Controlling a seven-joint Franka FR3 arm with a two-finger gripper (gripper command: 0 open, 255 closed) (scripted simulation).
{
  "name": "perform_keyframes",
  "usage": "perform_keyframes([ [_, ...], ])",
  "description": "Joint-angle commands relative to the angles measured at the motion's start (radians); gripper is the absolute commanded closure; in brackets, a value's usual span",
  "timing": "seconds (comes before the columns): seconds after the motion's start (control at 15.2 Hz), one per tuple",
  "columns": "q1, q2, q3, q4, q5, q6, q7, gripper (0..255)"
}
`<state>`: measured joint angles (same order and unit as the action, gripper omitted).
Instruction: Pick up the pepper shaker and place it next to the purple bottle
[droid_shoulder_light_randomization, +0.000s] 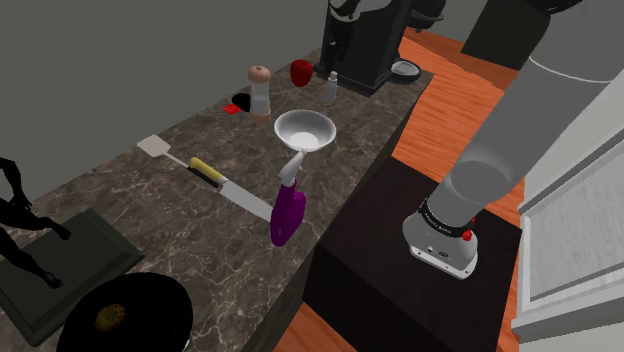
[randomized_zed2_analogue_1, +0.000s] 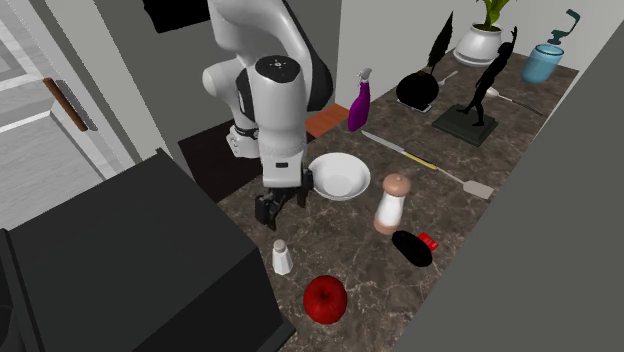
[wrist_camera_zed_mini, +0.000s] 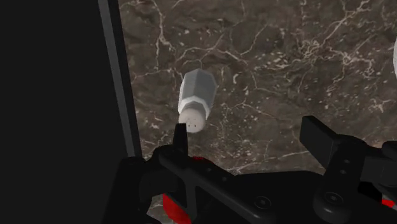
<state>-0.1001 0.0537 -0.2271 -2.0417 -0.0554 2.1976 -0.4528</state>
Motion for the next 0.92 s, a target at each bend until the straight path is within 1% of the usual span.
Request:
perform_keyframes([
  [0.0, -0.013, 0.076, -0.010, 0.049, 0.009, 0.021, -0.029, 0],
  [0.13, -0.028, 0.148, -0.016, 0.105, 0.018, 0.032, -0.054, 0],
  [0.59, -0.036, 0.202, -0.014, 0.078, 0.032, 0.111, -0.063, 0],
  [0.86, -0.037, 0.207, -0.013, 0.077, 0.033, 0.118, -0.064, 0],
])
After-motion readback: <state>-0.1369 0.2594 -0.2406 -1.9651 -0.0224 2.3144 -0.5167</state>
